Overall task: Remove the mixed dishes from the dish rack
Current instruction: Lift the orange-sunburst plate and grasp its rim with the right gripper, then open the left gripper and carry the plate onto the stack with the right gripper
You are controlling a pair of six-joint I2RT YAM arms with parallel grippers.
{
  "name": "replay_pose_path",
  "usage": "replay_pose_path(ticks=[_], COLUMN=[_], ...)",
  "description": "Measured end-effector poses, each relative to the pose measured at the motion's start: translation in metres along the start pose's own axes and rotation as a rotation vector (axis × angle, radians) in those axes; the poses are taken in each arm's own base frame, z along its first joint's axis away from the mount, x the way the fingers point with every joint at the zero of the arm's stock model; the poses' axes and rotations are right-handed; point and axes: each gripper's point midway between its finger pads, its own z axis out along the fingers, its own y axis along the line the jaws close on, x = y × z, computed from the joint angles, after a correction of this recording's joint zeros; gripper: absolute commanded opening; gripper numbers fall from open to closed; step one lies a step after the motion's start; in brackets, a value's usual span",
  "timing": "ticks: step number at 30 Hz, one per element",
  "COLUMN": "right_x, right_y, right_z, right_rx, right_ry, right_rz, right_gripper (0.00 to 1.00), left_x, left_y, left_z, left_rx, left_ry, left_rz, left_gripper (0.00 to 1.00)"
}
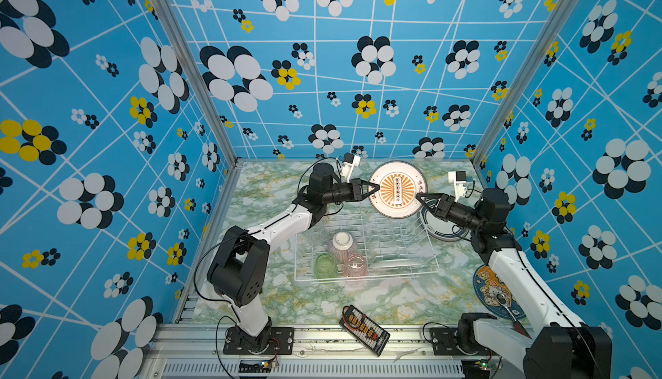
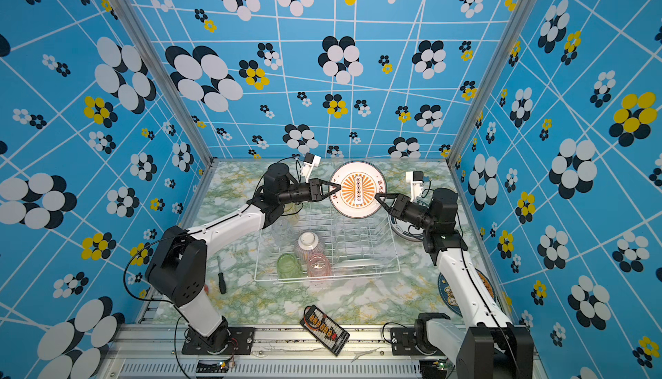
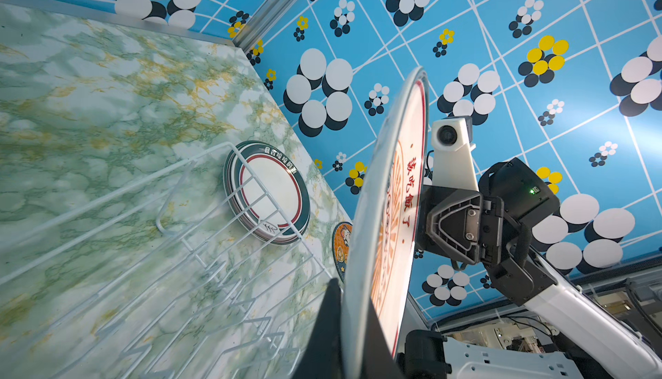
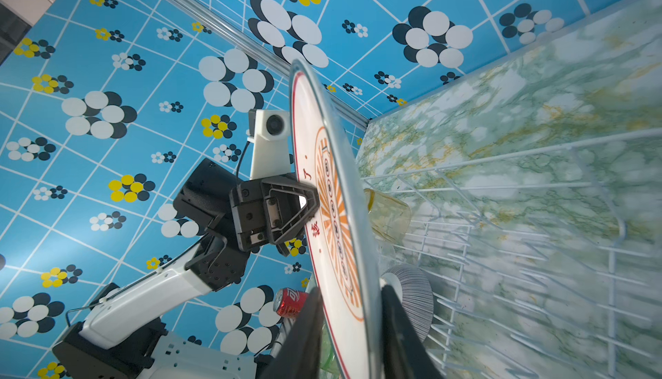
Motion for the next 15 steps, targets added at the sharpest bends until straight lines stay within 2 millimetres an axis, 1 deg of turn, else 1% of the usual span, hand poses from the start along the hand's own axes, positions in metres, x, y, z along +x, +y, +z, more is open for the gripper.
replay_pose_path(ticks=[4, 7, 10, 14, 15], right_x=[-0.002, -0.002, -0.003, -0.002, -0.002], right_y=[-0.005, -0.008, -0.011, -0.017, -0.019], right_z=[0.001, 0.001, 0.002, 0.001, 0.0], right_rx=[0.021, 0.035, 0.049, 0.078, 0.088], right_ry=[-0.015, -0.023, -0.031, -0.038, -0.041], right_rz=[-0.002, -0.013, -0.011, 0.013, 0.017], right_gripper=[0.0, 0.0, 0.0, 0.0, 0.0], left_x=[0.0, -0.001, 0.0, 0.005, 0.009], left_y=[-0.001, 0.001, 0.003, 0.003, 0.006], left_z=[0.003, 0.004, 0.005, 0.007, 0.007], left_rx=[0.018, 0.012, 0.011, 0.008, -0.007], left_ry=[0.0, -0.005, -0.002, 0.019, 0.03], left_rz=[-0.024, -0.026, -0.028, 0.002, 0.006], left_gripper=[0.0, 0.0, 0.22, 0.36, 0.36])
